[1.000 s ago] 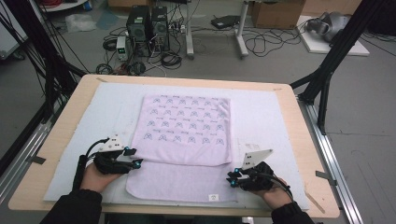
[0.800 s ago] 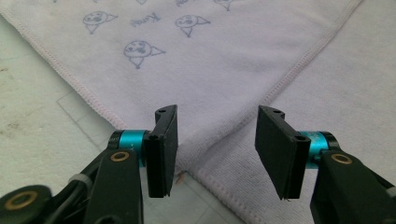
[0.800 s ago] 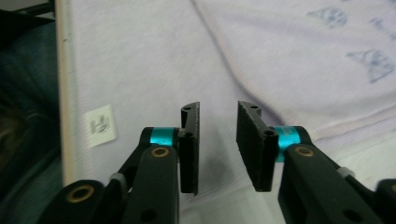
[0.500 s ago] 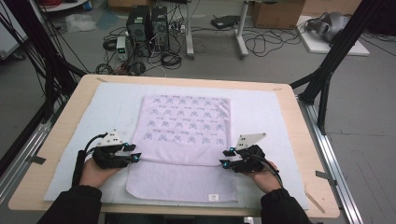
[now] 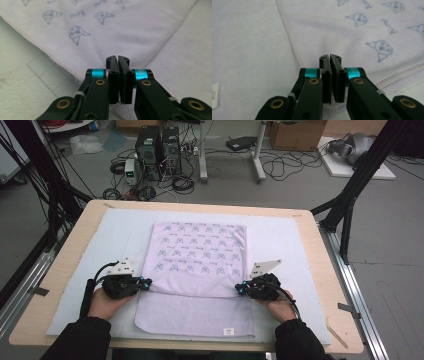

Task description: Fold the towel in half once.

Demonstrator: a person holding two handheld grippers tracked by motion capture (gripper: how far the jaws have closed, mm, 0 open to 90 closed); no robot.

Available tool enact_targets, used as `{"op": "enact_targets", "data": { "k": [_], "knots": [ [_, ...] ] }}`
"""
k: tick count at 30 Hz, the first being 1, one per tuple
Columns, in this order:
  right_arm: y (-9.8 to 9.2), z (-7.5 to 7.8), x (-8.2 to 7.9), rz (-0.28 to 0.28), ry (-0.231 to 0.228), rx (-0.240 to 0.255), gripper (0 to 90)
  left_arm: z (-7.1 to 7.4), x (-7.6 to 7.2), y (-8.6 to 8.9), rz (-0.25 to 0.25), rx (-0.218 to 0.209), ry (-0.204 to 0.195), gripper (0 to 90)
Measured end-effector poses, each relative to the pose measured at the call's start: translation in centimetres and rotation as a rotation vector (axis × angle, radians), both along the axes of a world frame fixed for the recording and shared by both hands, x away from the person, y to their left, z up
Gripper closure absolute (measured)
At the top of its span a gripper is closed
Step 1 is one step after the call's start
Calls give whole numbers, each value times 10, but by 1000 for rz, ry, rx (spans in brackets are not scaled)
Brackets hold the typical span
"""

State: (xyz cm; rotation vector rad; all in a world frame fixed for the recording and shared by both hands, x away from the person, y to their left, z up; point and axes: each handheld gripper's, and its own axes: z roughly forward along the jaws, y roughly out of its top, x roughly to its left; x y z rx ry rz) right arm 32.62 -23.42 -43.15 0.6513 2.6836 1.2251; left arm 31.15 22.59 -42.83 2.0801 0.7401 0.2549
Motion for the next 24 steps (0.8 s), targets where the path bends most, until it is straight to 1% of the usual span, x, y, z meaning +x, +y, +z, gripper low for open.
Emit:
{"op": "enact_targets", "data": {
  "k": [1, 3, 4, 6, 8, 10, 11, 12, 13, 14, 15, 16, 18, 20, 21, 22, 23, 24],
  "knots": [
    [-3, 4, -2, 2, -10, 14, 882, 5, -2, 0, -2, -7, -6, 870],
    [-8, 13, -8, 0, -33, 23, 882, 14, -8, 1, -15, -26, -9, 870],
    [-10, 18, -11, 2, -35, 37, 883, 19, -11, 1, -18, -33, -12, 870],
    [-13, 28, -20, 18, -42, 43, 882, 26, -20, 0, -35, -36, -22, 869],
    [-14, 34, -32, 45, -50, 33, 882, 29, -32, 0, -50, -33, -24, 870],
    [-14, 37, -46, 71, -48, 23, 882, 29, -47, 0, -67, -41, -19, 869],
    [-16, 38, -53, 80, -45, 29, 882, 28, -54, 1, -79, -38, -21, 868],
    [-17, 37, -60, 96, -29, 39, 878, 26, -61, 1, -91, -35, -23, 860],
    [-18, 35, -64, 113, -11, 44, 854, 24, -66, 2, -91, -27, -22, 813],
    [-18, 32, -67, 110, -14, 43, 789, 21, -69, 3, -89, -14, -19, 718],
    [-18, 28, -68, 106, -10, 38, 785, 17, -69, 4, -94, -12, -12, 686],
    [-17, 24, -68, 108, -9, 35, 763, 14, -69, 4, -94, -6, -8, 672],
    [-13, 15, -64, 101, -8, 33, 707, 8, -66, 5, -96, 5, 6, 661],
    [-7, 5, -59, 115, 9, 40, 669, 2, -64, 3, -110, 18, 28, 663],
    [-4, 1, -57, 121, 16, 30, 662, -1, -63, 2, -120, 29, 37, 663],
    [-2, -3, -56, 124, 24, 9, 642, -5, -62, 0, -123, 35, 48, 664],
    [1, -7, -54, 116, 30, -11, 643, -9, -62, -2, -126, 44, 55, 671],
    [2, -10, -53, 114, 34, -24, 657, -12, -62, -4, -139, 60, 58, 697]
  ]
}}
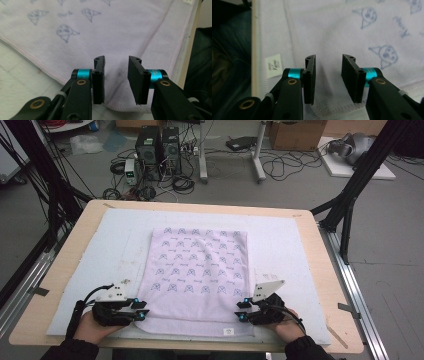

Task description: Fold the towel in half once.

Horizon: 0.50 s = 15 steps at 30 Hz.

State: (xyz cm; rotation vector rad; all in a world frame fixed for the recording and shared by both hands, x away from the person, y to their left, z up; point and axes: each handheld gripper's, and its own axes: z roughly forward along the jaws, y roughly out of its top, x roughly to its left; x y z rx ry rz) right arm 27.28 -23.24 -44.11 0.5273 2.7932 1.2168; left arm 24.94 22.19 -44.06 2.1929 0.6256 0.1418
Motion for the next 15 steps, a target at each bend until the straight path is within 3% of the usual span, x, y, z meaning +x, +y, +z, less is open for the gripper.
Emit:
{"op": "enact_targets", "data": {
  "k": [2, 4, 7, 11, 15],
  "knots": [
    [0, -1, 0, -8, -3, 0, 752, -4, -2, -2, 2, -6, -20, 796],
    [-1, -1, 1, 1, 21, 8, 863, -2, 0, -2, 5, -5, -8, 861],
    [-3, 2, 2, -2, 38, 26, 877, 6, -2, -1, 7, -22, -23, 866],
    [-9, 18, -5, 0, -5, 58, 879, 24, -12, 1, -2, -48, -58, 867],
    [-18, 33, -21, 14, -8, 94, 879, 34, -31, 2, -34, -64, -64, 868]
  ]
}}
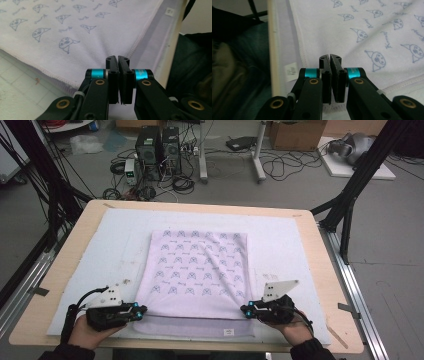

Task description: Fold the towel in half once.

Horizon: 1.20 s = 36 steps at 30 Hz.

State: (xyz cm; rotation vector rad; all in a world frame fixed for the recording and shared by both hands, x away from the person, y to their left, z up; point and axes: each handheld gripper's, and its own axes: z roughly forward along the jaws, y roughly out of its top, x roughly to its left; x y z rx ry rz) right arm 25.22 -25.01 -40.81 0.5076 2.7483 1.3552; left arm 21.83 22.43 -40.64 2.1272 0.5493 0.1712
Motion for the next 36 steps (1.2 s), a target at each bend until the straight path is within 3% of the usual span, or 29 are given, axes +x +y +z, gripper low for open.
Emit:
{"op": "enact_targets", "data": {
  "k": [2, 5, 8, 10, 19, 23, 34, 36],
  "knots": [
    [-3, 0, -12, 37, 20, 4, 861, -2, -11, -1, -37, 10, 3, 855],
    [-3, -9, -20, 42, 18, -15, 782, -10, -13, -3, -42, 37, 23, 728],
    [-3, -18, -12, 24, 36, 4, 742, -16, -5, -4, -22, 36, 25, 691],
    [-1, -21, -7, 12, 20, -17, 721, -16, 1, -4, -15, 24, 21, 676],
    [3, -20, 21, -81, 0, 14, 588, -17, 29, -8, 72, -31, 0, 575],
    [3, -19, 29, -117, -14, 28, 526, -18, 42, -12, 99, -28, -7, 521],
    [0, -16, 46, -191, -36, 73, 405, -11, 60, -8, 184, -76, -39, 458],
    [1, -15, 49, -201, -51, 73, 380, -12, 62, -9, 187, -63, -41, 445]
  ]
}}
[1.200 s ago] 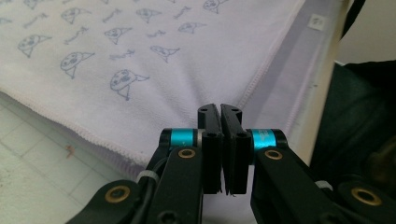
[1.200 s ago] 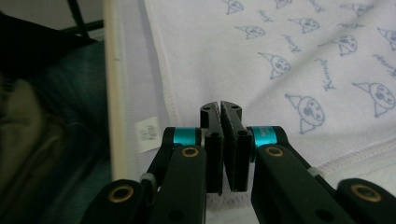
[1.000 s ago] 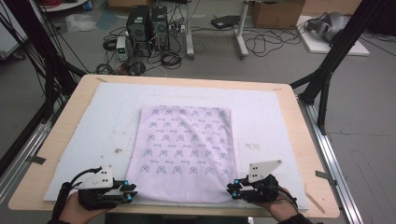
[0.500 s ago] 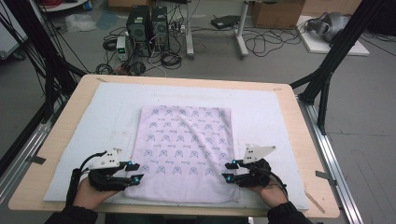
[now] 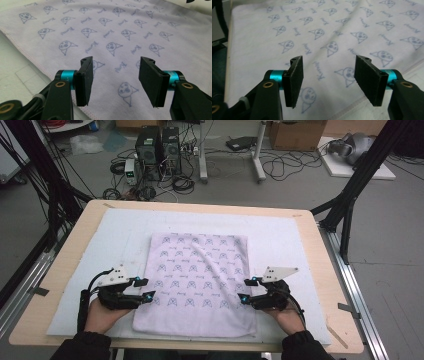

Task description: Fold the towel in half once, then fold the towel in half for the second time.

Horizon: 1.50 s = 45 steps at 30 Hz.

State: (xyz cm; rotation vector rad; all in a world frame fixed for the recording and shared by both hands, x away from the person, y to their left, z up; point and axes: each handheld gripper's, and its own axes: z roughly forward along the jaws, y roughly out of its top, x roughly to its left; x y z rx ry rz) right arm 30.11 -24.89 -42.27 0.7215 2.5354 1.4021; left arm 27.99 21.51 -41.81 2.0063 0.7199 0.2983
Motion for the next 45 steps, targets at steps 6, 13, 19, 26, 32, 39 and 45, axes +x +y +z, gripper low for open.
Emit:
{"op": "enact_targets", "data": {
  "k": [6, 13, 19, 26, 32, 39, 45],
  "knots": [
    [5, 1, 5, -15, 5, 19, 321, -2, 2, -3, 7, 9, 0, 427],
    [7, 2, 3, -32, 15, 28, 288, -2, 1, -2, 7, 17, -6, 415],
    [7, 1, 2, -36, 13, 12, 275, -3, 1, -2, 8, 24, -7, 411],
    [8, 1, 2, -42, 12, 6, 264, -4, 0, -2, 1, 29, -7, 410],
    [8, 1, 1, -43, 10, -1, 264, -4, 0, -1, 2, 26, -8, 410],
    [10, 0, 2, -32, 5, -11, 265, -4, 1, -1, 4, 40, -6, 411],
    [9, -2, 11, -38, 49, -11, 225, -3, 5, 3, 13, 45, -3, 410]
  ]
}}
